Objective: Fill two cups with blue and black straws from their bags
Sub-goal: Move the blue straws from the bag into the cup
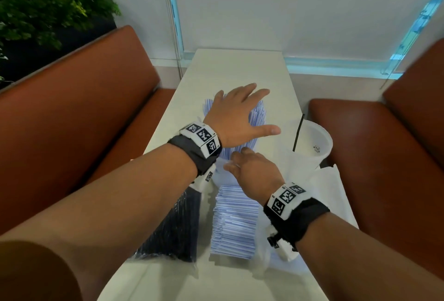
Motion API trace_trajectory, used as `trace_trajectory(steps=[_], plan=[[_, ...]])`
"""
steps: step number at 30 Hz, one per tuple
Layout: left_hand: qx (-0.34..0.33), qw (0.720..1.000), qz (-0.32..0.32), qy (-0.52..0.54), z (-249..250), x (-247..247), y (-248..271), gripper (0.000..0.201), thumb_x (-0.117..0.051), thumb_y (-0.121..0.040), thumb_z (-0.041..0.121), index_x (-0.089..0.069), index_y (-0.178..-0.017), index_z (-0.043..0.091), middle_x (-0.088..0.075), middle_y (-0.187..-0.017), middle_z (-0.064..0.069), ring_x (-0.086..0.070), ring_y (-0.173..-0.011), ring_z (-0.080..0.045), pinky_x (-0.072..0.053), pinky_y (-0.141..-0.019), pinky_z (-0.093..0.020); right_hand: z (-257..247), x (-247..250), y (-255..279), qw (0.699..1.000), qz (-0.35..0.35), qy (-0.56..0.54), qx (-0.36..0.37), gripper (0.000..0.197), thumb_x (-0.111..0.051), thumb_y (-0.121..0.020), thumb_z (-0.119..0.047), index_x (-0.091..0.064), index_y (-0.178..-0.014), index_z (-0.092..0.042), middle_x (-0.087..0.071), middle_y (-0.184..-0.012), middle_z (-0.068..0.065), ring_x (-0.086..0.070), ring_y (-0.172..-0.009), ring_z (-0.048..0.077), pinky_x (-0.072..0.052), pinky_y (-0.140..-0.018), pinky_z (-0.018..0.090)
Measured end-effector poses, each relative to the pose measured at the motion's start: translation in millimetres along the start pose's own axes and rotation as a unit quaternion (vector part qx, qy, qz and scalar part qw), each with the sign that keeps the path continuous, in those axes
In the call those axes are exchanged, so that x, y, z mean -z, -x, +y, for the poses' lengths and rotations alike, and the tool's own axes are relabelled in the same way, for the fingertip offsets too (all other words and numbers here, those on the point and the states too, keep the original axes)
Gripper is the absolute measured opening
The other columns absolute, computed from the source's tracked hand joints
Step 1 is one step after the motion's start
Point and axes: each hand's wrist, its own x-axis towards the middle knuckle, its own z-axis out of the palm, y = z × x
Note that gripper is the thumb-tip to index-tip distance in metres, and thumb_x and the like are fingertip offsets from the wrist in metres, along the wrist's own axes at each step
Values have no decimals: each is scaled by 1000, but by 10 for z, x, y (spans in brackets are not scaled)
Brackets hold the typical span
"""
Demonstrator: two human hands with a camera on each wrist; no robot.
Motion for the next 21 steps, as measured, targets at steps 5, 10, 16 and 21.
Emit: trace_trajectory(steps=[5, 10, 16, 21], plan=[[12, 997, -7, -74, 1, -61, -140, 70, -39, -91, 75, -40, -146, 33, -39, -157, 8, -30, -146, -24, -17, -116, -62, -4, 10, -37, 999, 6, -22, -31, 19, -49, -104, -41, -56, -111, -25, -44, -99, -1, -60, -84, 27, -45, -62, 37], [65, 995, 39, -71, -199, 34, -166, 36, -49, -93, 49, -56, -121, 28, -60, -129, 7, -48, -125, -25, -34, -102, -47, 16, 9, -10, 999, -11, -16, -34, 32, -36, -106, -48, -53, -109, -21, -38, -96, -5, -46, -78, 22, -37, -63, 34], [53, 987, -18, -151, -281, 107, -147, 55, -41, -98, 48, -35, -150, 28, -41, -154, 3, -38, -138, -29, -33, -109, -51, 14, 18, -17, 999, -9, -6, -37, 33, -33, -106, -49, -51, -106, -21, -37, -95, -6, -45, -78, 20, -36, -63, 33], [67, 987, -66, -127, -283, 140, -120, 68, -40, -100, 57, -25, -156, 22, -26, -163, -5, -26, -148, -29, -32, -114, -47, 12, 20, -8, 1000, -6, -8, -29, 36, -33, -106, -50, -53, -108, -20, -39, -95, -5, -48, -79, 20, -39, -64, 34]])
